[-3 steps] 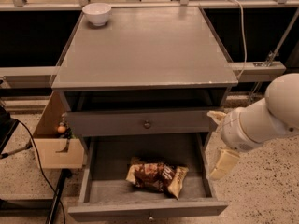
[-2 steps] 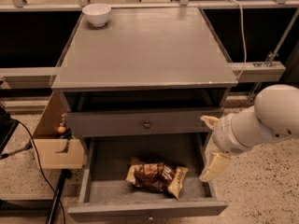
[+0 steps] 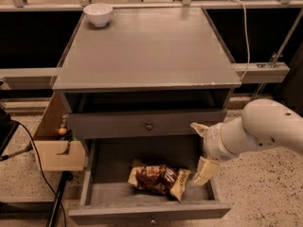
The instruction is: Pick brown chip bag from middle drawer and place on counter
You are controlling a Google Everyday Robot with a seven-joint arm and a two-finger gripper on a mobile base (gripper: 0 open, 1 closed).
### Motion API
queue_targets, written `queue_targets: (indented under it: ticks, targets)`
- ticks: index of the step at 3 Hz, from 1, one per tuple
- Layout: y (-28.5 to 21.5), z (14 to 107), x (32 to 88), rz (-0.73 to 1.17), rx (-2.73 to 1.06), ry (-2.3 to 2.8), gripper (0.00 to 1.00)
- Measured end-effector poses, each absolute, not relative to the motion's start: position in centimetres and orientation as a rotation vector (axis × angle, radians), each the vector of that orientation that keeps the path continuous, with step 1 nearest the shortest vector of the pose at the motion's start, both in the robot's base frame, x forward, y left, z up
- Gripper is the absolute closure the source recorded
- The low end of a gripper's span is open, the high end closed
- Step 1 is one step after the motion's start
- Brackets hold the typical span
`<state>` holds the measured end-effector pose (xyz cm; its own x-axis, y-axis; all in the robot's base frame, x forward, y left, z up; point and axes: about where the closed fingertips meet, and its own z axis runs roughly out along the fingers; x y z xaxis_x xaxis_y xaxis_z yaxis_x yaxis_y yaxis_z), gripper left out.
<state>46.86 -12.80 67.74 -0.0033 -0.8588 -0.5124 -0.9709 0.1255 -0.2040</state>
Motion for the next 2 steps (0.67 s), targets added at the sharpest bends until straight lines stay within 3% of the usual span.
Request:
queue_targets:
  ticks: [2]
  targets:
    - [-12.9,65.1,47.2,0.273,-1.796,1.879,0.0]
